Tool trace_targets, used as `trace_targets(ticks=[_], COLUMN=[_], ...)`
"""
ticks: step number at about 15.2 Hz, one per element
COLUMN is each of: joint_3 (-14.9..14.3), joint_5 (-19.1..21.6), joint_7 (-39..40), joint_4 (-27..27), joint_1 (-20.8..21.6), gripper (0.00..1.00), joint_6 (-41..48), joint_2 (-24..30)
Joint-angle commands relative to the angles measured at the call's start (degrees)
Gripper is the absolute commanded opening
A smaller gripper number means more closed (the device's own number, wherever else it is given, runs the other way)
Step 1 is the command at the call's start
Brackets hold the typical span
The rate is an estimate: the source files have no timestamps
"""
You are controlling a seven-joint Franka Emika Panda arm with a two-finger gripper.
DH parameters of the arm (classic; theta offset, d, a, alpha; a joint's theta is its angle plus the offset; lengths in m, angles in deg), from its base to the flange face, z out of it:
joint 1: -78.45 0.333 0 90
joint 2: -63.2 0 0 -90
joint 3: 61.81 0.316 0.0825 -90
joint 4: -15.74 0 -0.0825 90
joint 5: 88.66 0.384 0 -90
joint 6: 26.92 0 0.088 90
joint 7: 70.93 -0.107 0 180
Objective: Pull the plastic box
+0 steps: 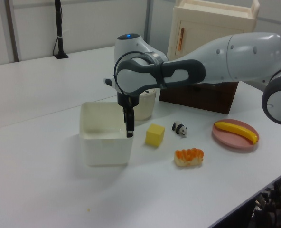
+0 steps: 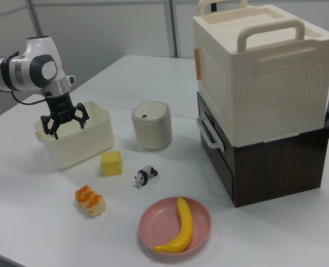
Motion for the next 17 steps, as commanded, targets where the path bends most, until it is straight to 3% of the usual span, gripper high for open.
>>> trace_targets(ticks=[1, 7, 10, 14, 17], joint_3=[-1.1, -1.3, -1.1, -1.6, -1.3], joint_5=[-1.7, -1.9, 1.9, 4.8, 4.6], joint_7=[2.2, 5.5, 3.1, -7.1, -25.3], joint_4=[0.8, 0.9, 0.7, -0.1, -0.1], joint_1=[-0.5, -0.6, -0.7, -1.8, -4.6], gripper=[1.0, 1.0, 1.0, 1.0, 1.0], joint_6=[4.0, 12.5, 12.0, 10.7, 10.8], joint_2=[2.7, 5.6, 6.0, 9.7, 13.3])
